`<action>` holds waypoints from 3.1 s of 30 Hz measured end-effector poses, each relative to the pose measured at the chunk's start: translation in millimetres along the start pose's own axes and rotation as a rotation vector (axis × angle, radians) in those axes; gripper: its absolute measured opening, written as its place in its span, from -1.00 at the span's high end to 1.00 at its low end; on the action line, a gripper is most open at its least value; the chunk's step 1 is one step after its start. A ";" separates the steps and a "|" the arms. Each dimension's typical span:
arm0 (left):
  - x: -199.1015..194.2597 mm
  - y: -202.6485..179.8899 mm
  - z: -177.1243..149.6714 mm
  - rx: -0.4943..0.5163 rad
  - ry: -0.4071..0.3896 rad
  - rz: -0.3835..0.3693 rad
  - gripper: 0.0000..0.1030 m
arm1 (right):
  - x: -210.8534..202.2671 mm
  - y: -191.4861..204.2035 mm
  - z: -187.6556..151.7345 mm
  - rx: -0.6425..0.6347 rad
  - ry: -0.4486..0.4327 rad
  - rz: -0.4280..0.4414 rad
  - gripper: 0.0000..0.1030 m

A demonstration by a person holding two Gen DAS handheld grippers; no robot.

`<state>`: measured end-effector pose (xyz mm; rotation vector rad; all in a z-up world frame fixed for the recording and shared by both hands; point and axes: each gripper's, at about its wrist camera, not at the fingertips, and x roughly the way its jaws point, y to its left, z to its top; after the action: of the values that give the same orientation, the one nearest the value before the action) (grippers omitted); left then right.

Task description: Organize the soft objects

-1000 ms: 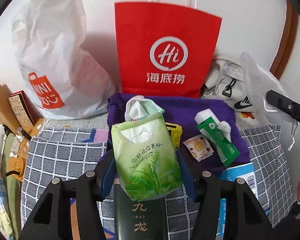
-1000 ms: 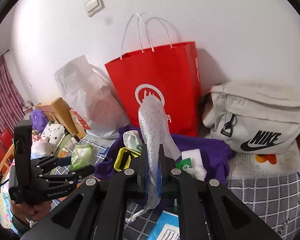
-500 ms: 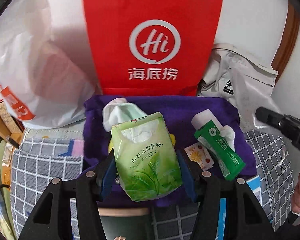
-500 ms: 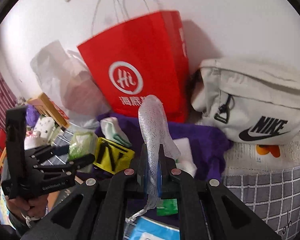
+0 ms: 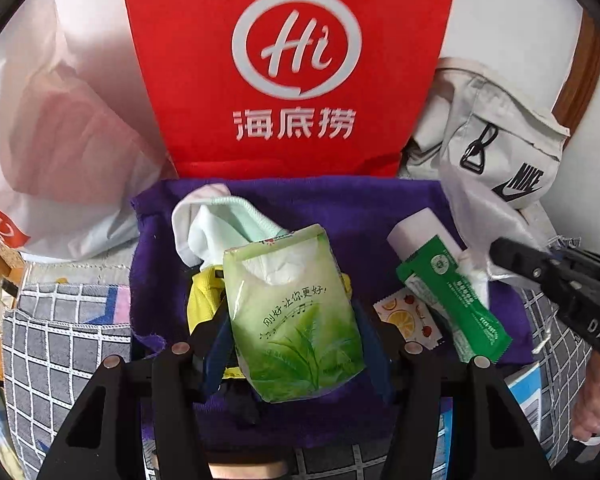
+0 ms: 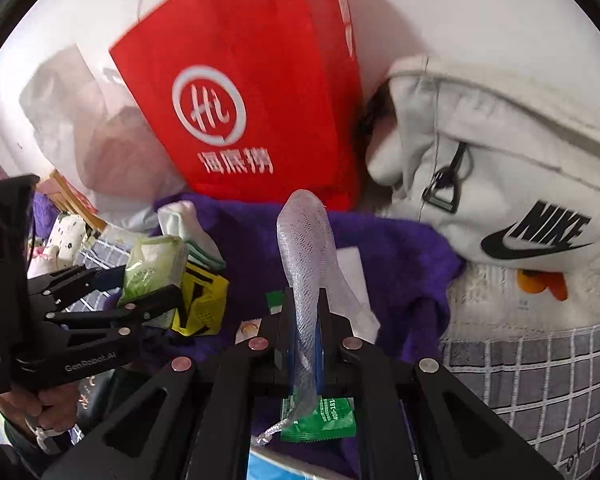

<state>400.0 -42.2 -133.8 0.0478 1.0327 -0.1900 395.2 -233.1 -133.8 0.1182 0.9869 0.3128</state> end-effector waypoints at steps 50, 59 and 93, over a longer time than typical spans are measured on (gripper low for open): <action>-173.4 4.0 -103.6 -0.104 -0.092 0.010 -0.70 | -170.5 66.9 -102.2 0.048 -0.159 -0.113 -0.90; -231.6 -9.8 -168.2 -0.087 -0.171 0.080 -0.73 | -221.9 87.7 -168.2 0.023 -0.197 -0.201 -0.99; -296.6 -29.6 -249.9 -0.099 -0.285 0.085 -0.75 | -291.6 114.6 -246.2 0.009 -0.294 -0.215 -0.99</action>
<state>35.0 0.8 -6.3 -0.0249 0.7529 -0.0651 17.2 -226.0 -8.1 0.0632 0.7012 0.0893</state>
